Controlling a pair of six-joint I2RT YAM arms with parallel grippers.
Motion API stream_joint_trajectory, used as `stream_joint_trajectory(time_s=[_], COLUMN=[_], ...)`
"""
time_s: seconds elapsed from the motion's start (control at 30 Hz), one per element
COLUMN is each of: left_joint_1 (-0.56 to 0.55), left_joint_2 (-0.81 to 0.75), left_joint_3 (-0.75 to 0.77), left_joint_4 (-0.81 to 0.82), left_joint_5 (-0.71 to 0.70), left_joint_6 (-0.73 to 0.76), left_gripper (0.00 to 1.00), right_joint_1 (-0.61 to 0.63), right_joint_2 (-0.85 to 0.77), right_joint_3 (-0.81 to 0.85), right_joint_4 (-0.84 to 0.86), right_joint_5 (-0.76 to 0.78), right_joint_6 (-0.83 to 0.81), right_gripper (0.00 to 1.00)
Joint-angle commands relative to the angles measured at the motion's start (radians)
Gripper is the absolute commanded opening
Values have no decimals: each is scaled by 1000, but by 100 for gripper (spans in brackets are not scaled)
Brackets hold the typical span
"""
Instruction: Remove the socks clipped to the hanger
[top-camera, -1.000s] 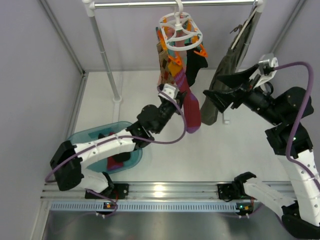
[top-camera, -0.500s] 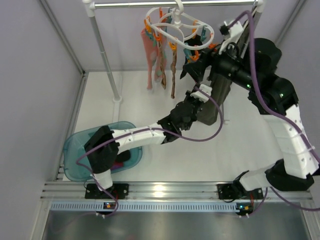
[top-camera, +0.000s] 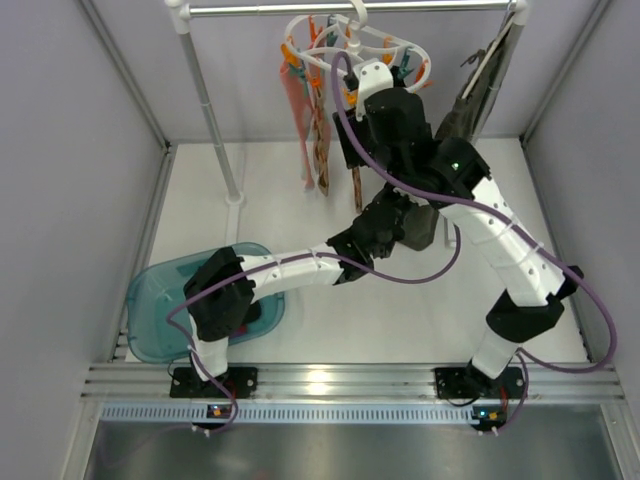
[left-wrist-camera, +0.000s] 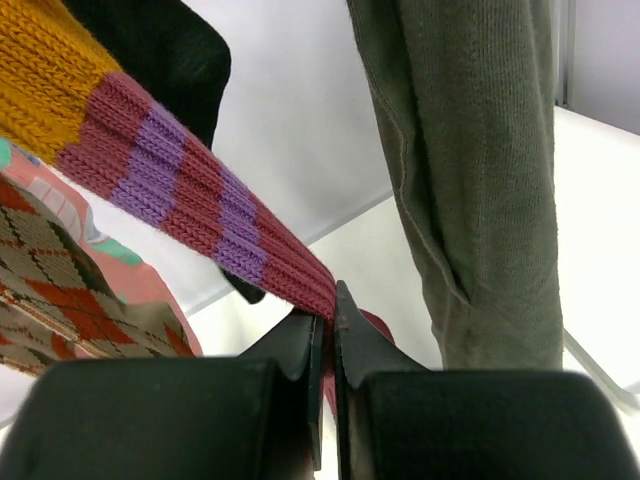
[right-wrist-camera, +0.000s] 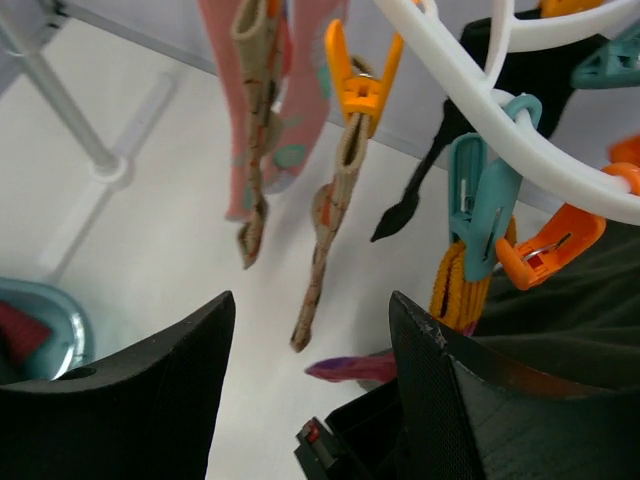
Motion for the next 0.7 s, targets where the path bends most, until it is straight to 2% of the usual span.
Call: stream_joint_trajectory(time_s=[0.0,0.27,0.37,0.67], left_joint_1=[-13,-13,-13,13], left_joint_2=[19,27,36,58], left_joint_3=[35,44,50,66], left_joint_4=[14,15,15,14], left_joint_5=[28,42,42,66], left_joint_6=[24,22,22,-15], left_gripper=[0,0,0,0], right_joint_1=[13,11,11,27], right_joint_2=[37,118,131,63], right_joint_3=[71,100,94,47], right_joint_4=[8,91,124,144], right_joint_5=[238,465,503,458], right_joint_6=[-36,-96,-123,-117], right_gripper=[61,59,59,56])
